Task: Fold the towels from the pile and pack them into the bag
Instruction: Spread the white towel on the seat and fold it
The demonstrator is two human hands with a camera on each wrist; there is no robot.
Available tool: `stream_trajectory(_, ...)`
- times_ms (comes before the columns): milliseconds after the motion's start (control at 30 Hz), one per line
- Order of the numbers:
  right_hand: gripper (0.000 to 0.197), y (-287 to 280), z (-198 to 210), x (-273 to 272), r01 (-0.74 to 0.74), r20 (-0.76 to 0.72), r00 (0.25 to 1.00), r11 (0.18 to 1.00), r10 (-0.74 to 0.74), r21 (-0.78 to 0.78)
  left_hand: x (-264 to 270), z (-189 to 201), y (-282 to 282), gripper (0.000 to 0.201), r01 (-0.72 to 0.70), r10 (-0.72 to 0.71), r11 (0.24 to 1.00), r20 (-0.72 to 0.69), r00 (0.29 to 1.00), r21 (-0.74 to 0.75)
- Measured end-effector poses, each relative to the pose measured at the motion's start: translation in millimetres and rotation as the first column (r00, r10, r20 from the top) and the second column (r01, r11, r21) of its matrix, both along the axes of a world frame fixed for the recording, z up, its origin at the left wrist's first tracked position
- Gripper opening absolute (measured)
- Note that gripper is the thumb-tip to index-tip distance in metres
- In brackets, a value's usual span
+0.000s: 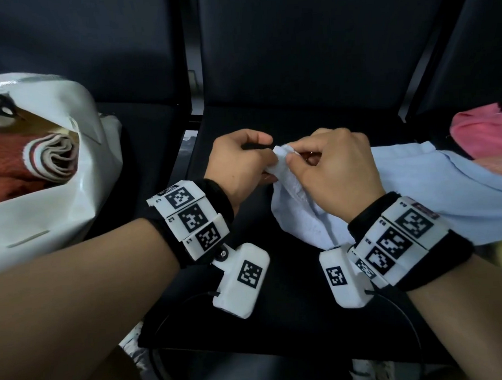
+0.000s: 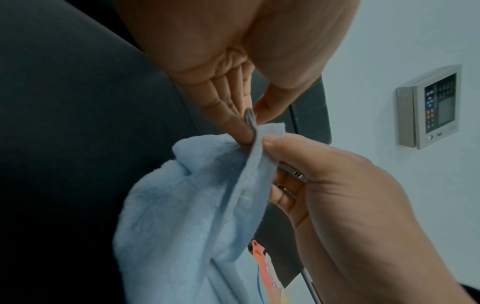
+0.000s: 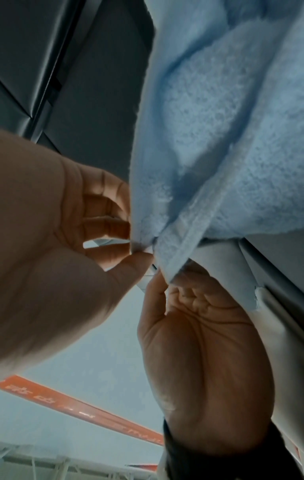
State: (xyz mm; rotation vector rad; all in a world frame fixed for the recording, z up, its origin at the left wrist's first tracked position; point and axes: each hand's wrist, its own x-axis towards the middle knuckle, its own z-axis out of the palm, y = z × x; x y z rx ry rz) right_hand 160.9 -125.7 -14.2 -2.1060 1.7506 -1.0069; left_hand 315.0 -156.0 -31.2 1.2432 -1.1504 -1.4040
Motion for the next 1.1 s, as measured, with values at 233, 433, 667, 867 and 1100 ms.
stream_trajectory(233, 0.015, 0.7, -3.5, 2.7, -0.068, 0.04, 0.997, 0.998, 0.067, 0.009, 0.7, 3.3, 3.7, 0.02, 0.026, -0.025, 0.999, -0.044, 0.999, 0.03)
stream_trajectory(433, 0.016, -0.7, -7.0, 3.6, -0.129, 0.037, 0.991, 0.992, 0.129, -0.014, 0.6, 4.4, 2.8, 0.022, 0.001, 0.003, 0.998, -0.065, 0.998, 0.063)
stream_trajectory(667, 0.021, 0.0, -9.9, 5.5, -0.162, 0.021, 0.987, 0.987, 0.162, 0.019, 0.2, 11.6, 4.5, 0.034, -0.031, 0.047, 0.993, -0.137, 0.989, 0.117)
stream_trajectory(867, 0.026, -2.1, -12.1, 4.2, -0.164, -0.015, 0.986, 0.985, 0.165, 0.047, 1.1, 11.7, 6.8, 0.038, -0.01, 0.024, 0.993, -0.121, 0.992, 0.117)
stream_trajectory(1100, 0.017, -1.8, -8.4, 6.5, -0.138, -0.039, 0.989, 0.99, 0.14, 0.038, 0.1, 8.9, 8.4, 0.023, 0.054, -0.051, 0.998, -0.087, 0.995, 0.031)
